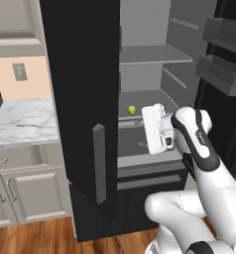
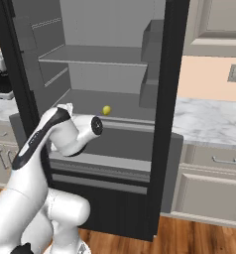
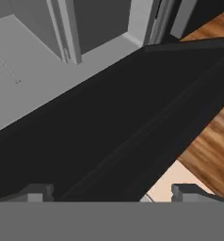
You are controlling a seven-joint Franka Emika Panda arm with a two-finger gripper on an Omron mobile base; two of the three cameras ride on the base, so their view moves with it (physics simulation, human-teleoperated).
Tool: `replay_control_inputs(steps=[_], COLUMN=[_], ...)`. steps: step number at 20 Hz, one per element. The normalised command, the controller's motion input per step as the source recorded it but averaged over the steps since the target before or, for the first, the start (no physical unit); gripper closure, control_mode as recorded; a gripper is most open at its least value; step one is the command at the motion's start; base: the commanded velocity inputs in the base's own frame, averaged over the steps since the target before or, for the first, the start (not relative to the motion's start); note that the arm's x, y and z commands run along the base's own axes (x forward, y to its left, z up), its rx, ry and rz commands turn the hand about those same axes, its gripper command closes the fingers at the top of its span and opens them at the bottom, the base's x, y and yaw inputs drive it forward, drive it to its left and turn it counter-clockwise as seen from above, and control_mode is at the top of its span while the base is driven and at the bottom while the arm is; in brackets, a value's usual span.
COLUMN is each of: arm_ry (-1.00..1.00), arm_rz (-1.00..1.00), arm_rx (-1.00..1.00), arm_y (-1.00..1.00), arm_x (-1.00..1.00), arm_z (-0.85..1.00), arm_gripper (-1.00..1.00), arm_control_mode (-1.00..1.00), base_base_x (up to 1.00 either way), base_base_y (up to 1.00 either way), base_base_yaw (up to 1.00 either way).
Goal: Retrieve a lemon from the fridge and place it on the cutting board with the fish.
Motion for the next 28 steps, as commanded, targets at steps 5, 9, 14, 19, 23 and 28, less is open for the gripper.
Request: replay_control_inputs(steps=[5,9,14,19,23,28], arm_ry=[0.05,0.1,0.17,0.24,0.25,0.14], arm_rz=[0.02,0.01,0.01,0.05,0.06,0.05], arm_rx=[0.0,0.0,0.0,0.0,0.0,0.0], arm_y=[0.76,0.67,0.67,0.82,0.89,0.74], arm_x=[0.69,0.45,0.16,-0.1,-0.08,0.0], arm_z=[-0.33,-0.14,-0.1,-0.12,-0.1,0.0], arm_gripper=[-1.0,-1.0,-1.0,-1.0,-1.0,-1.0], arm_control_mode=[-1.0,-1.0,-1.0,-1.0,-1.0,-1.0], base_base_x=[0.0,0.0,0.0,0.0,0.0,0.0], base_base_y=[0.0,0.0,0.0,0.0,0.0,0.0], base_base_yaw=[0.0,0.0,0.0,0.0,0.0,0.0])
